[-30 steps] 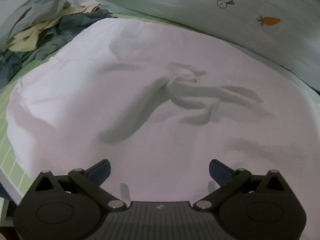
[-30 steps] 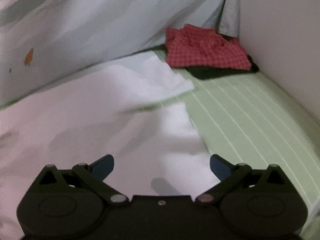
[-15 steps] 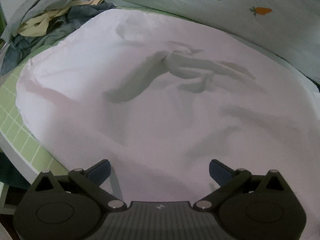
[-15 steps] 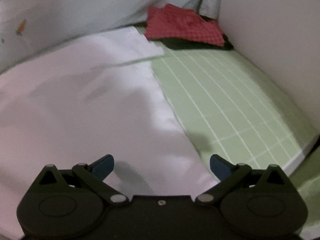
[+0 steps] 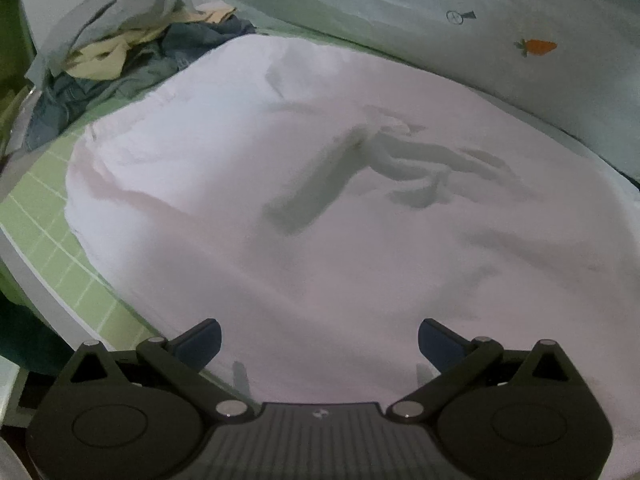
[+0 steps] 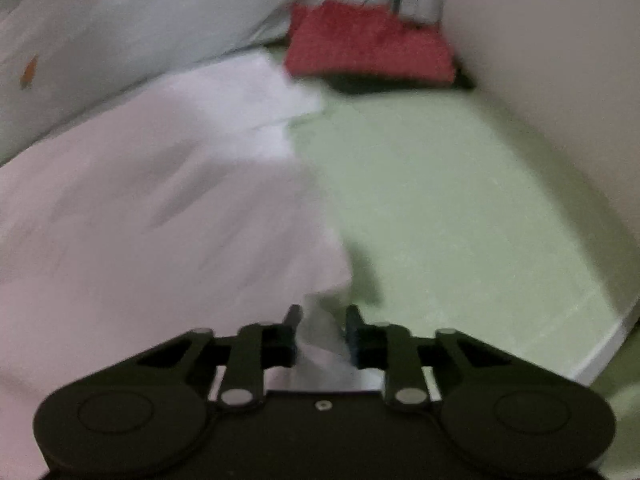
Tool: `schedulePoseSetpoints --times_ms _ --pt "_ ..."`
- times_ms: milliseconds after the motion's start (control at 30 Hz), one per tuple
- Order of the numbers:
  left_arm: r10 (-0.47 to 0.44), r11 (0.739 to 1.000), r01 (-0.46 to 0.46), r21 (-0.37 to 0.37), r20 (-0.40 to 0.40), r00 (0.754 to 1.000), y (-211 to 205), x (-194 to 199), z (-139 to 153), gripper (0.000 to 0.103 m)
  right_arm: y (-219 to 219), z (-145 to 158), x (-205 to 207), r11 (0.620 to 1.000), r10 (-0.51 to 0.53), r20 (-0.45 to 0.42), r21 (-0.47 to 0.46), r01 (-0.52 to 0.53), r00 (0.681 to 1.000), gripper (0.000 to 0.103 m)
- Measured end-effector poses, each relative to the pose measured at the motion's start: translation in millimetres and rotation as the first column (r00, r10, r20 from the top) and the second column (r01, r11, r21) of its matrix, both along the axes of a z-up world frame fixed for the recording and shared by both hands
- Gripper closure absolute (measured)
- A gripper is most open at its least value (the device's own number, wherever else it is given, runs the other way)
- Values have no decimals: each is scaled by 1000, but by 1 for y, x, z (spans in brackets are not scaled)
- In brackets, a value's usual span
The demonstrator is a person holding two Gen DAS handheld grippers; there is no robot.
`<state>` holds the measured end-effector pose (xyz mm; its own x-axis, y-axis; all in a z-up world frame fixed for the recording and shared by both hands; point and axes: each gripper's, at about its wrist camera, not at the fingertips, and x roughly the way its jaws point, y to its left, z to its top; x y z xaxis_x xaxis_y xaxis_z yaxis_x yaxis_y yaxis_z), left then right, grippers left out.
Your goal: Fold clothes
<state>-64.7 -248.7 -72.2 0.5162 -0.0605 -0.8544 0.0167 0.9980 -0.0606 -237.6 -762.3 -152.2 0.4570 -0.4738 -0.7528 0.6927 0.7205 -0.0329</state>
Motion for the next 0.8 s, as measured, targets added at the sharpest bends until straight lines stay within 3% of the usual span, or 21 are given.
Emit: schedulePoseSetpoints --times_ms 67,167,200,233,333,400,533,800 --pt "3 1000 -3 4 3 1000 5 1 2 0 -26 7 2 996 -84 48 -10 85 995 103" --pt "14 1000 -14 -1 -3 1000 10 2 3 0 -47 13 -2 987 -156 109 61 150 982 99" --pt "17 1000 -17 -4 -3 1000 11 2 2 0 -54 15 -4 982 -180 127 86 170 976 91" --pt "20 1000 -20 -6 -3 1000 12 2 2 0 -60 17 -5 976 -203 144 111 188 968 75" --pt "20 1000 -20 -9 -7 1000 11 3 0 0 -44 15 -16 968 -216 167 162 189 962 40" --pt "16 1000 -16 -10 -12 1000 10 3 -1 0 -28 11 -24 958 -235 176 205 198 956 30" --pt "3 1000 -3 -14 -24 1000 5 6 -4 0 -2 -2 -40 929 -263 180 312 198 948 22" --pt "-56 998 56 -9 -32 998 -14 7 -7 0 37 -1 -46 959 -245 101 169 226 964 14"
